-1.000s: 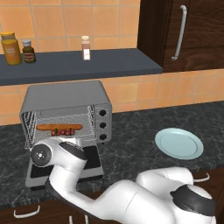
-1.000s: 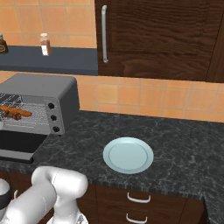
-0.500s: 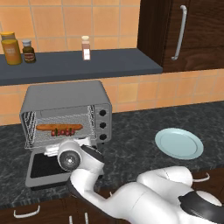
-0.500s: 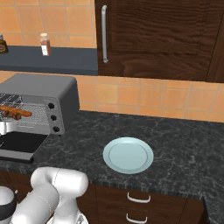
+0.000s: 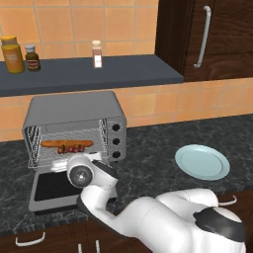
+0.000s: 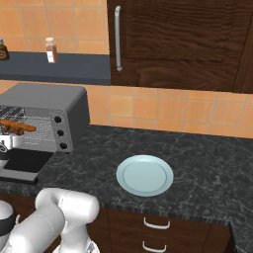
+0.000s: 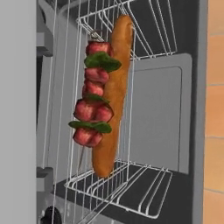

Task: Pick up the kebab skewer and baguette bread, and place them inside the toaster oven. Close the toaster oven door and start by setting the timer.

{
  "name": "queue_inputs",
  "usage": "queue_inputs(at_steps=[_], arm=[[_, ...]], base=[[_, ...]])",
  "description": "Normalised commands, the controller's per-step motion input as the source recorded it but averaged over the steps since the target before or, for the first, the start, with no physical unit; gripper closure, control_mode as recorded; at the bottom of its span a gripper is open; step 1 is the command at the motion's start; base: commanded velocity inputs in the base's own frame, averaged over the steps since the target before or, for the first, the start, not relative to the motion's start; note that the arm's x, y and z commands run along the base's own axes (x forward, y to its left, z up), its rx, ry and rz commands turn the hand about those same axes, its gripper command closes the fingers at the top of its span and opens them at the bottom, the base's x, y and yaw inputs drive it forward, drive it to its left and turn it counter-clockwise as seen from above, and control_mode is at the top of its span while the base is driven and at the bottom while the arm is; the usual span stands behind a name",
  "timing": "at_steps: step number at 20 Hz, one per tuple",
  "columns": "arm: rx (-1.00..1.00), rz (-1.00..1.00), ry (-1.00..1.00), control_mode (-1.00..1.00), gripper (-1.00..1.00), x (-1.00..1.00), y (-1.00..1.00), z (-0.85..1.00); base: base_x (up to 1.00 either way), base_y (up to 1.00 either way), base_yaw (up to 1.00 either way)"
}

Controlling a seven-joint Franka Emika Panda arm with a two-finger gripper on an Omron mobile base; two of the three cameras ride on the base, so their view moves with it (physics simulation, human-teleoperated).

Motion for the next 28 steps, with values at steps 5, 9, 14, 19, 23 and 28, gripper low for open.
queue_inputs(at_steps=[5, 9, 14, 19, 23, 28], arm=[[0.01, -0.02, -0.02, -1.00, -1.00, -0.12, 0.39, 0.00], [0.07, 0.00, 0.00, -1.00, -1.00, -0.01, 0.08, -0.08], [0.11, 0.00, 0.00, -1.00, -1.00, 0.00, 0.00, -0.17], [0.03, 0.01, 0.00, -1.00, -1.00, 0.02, -0.05, -0.12], [0.00, 0.00, 0.00, -1.00, -1.00, 0.20, 0.00, 0.00], [0.00, 0.00, 0.00, -1.00, -1.00, 0.06, 0.00, 0.00]], base=[[0.00, 0.00, 0.00], [0.00, 0.00, 0.00], [0.00, 0.00, 0.00], [0.00, 0.00, 0.00], [0.00, 0.00, 0.00], [0.00, 0.00, 0.00]])
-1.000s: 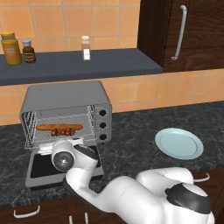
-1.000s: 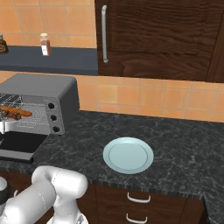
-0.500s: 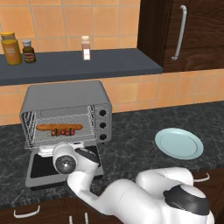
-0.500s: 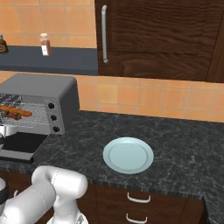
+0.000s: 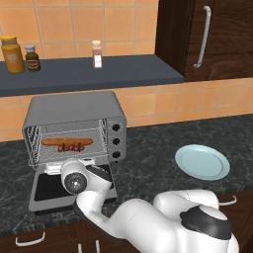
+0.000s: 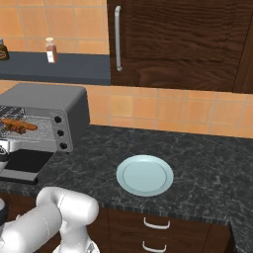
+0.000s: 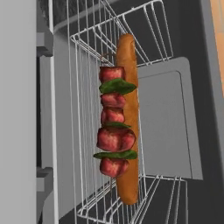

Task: Pick up the kebab skewer and baguette bread, and place them inside the toaster oven. Close the toaster oven door and start by setting the timer.

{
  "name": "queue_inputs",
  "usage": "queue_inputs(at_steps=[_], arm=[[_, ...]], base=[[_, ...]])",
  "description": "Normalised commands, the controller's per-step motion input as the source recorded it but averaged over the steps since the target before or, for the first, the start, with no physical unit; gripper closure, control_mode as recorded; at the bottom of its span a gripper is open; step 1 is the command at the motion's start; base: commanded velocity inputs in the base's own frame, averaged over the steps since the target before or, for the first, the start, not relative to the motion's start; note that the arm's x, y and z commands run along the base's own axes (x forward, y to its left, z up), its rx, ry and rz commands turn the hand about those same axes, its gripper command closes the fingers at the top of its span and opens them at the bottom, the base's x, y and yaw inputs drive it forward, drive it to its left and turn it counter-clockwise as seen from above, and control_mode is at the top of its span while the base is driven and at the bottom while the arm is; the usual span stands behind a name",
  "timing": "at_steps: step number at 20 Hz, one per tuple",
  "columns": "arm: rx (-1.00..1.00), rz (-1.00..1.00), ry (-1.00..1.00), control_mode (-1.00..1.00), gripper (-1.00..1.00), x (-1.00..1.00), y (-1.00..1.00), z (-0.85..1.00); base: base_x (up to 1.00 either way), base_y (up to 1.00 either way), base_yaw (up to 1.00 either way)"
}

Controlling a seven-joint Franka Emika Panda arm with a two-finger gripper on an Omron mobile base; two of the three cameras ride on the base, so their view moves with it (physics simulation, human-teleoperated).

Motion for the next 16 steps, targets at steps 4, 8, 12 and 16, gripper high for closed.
queue_inputs(at_steps=[4, 8, 12, 16], arm=[[0.00, 0.00, 0.00, -1.00, -1.00, 0.09, 0.00, 0.00], [0.00, 0.00, 0.00, -1.00, -1.00, 0.18, 0.00, 0.00], [0.00, 0.00, 0.00, -1.00, -1.00, 0.21, 0.00, 0.00], [0.00, 0.00, 0.00, -1.00, -1.00, 0.21, 0.00, 0.00]], base=[[0.00, 0.00, 0.00], [0.00, 0.00, 0.00], [0.00, 0.00, 0.00], [0.00, 0.00, 0.00]])
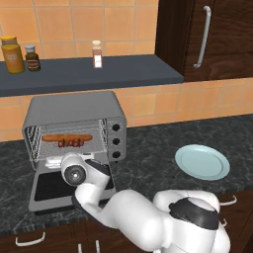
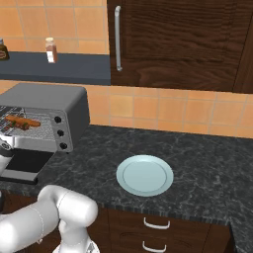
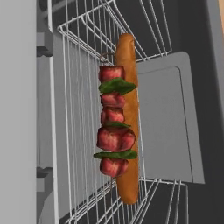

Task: Pick up the kebab skewer and baguette bread, and place them inside the toaster oven. Close the toaster oven door and start by setting the timer.

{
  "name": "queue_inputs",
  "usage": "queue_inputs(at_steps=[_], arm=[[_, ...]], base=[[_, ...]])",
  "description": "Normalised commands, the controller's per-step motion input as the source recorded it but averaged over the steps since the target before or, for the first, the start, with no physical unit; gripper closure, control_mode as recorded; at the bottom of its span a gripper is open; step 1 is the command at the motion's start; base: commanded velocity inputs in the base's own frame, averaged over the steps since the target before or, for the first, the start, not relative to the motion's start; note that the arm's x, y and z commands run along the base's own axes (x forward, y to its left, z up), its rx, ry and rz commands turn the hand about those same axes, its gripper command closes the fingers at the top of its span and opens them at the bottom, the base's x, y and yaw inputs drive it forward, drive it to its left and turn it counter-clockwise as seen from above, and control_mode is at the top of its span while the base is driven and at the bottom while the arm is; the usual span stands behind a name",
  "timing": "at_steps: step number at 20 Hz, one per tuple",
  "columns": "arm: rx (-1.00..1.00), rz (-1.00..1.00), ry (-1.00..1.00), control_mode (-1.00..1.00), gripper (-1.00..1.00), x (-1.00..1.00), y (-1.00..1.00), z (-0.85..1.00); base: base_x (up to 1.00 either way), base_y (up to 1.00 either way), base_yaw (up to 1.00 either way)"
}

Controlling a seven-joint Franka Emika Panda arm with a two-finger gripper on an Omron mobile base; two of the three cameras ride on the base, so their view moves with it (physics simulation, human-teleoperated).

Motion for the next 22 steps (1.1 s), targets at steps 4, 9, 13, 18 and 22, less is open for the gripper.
queue_inputs(at_steps=[4, 9, 13, 18, 22], arm=[[0.00, 0.00, 0.00, -1.00, -1.00, 0.20, 0.00, 0.00], [0.00, 0.00, 0.00, -1.00, -1.00, 0.25, 0.00, 0.00], [0.00, 0.00, 0.00, -1.00, -1.00, 0.23, 0.00, 0.00], [0.00, 0.00, 0.00, -1.00, -1.00, 0.25, 0.01, 0.01], [0.00, 0.00, 0.00, -1.00, -1.00, 0.19, 0.01, 0.00]], base=[[0.00, 0.00, 0.00], [0.00, 0.00, 0.00], [0.00, 0.00, 0.00], [0.00, 0.00, 0.00], [0.00, 0.00, 0.00]])
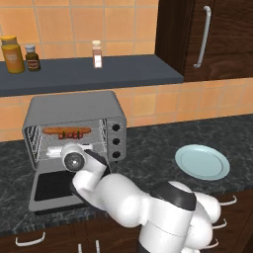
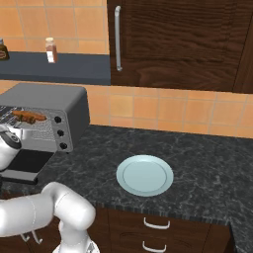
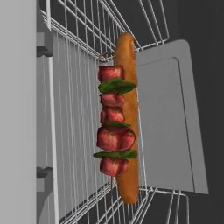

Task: Pick up the kebab skewer and baguette bread, and place them inside the toaster oven. Close the toaster oven door and start by setting the timer.

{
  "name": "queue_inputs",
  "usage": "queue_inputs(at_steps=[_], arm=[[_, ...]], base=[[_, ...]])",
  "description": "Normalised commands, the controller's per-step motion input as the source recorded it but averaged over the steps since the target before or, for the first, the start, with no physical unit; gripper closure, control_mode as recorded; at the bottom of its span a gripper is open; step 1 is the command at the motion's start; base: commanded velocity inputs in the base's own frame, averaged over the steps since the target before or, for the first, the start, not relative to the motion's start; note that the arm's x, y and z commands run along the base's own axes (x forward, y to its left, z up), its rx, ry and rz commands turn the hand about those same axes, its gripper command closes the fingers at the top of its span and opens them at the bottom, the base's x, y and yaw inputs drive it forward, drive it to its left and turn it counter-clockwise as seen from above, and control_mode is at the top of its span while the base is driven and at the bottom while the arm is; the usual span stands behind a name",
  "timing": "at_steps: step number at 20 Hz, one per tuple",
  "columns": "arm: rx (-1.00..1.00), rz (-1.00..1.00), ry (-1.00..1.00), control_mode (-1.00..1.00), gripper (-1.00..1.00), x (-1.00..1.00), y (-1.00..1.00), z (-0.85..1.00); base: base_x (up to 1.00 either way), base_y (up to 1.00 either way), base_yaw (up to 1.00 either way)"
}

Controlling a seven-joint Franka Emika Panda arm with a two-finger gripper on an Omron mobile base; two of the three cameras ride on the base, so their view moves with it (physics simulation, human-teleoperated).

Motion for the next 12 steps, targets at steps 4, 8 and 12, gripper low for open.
queue_inputs(at_steps=[4, 8, 12], arm=[[0.00, 0.00, 0.00, -1.00, -1.00, 0.22, 0.00, 0.00], [0.00, 0.00, 0.00, -1.00, -1.00, 0.23, 0.00, 0.00], [0.00, 0.00, 0.00, -1.00, -1.00, 0.20, 0.00, 0.00]], base=[[0.00, 0.00, 0.00], [0.00, 0.00, 0.00], [0.00, 0.00, 0.00]])
